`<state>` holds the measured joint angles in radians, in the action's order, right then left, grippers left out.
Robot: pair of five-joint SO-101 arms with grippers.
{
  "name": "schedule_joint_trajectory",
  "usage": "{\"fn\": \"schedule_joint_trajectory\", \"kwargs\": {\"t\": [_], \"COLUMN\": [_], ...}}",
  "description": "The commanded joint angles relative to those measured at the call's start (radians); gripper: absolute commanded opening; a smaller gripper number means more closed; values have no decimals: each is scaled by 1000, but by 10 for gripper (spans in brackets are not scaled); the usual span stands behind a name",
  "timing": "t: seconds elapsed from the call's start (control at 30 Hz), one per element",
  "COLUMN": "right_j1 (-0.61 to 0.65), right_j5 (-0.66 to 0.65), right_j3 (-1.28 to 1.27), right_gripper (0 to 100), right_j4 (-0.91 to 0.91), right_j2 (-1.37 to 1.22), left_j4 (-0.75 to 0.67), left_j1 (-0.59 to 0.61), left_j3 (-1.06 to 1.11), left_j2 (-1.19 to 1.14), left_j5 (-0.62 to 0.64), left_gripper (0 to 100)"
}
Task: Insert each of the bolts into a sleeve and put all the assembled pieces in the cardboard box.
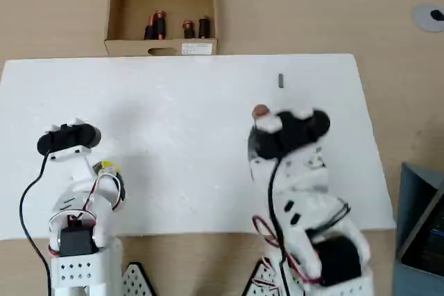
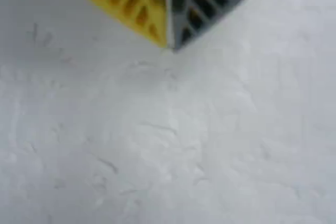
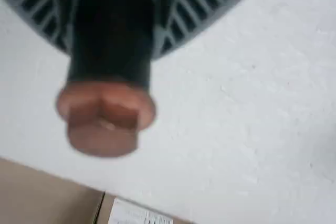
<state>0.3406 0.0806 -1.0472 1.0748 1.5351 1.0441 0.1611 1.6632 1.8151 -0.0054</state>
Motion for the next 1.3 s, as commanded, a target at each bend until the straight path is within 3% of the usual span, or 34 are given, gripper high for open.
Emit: {"fn": "schedule_joint_trajectory", "kwargs": {"t": [0.0,0.27,0.63,1.27], "right_j1": [12,15,22,27], "right_j5": [11,2,-2,-229], "right_j3": [185,466,839,1415], "right_gripper": [9,9,9,9], "right_j4": [-86,-336,-540,-827], "right_j2": [-209,-687,-1237,-2038], "left_j4": [-11,-12,-14,-15], "left_j1": [5,5,5,5], "left_j3": [-11,-11,-11,-11], "left_j2": [8,8,8,8], "left_j5": [-2,-2,-2,-2], "left_gripper": [3,3,4,4]}}
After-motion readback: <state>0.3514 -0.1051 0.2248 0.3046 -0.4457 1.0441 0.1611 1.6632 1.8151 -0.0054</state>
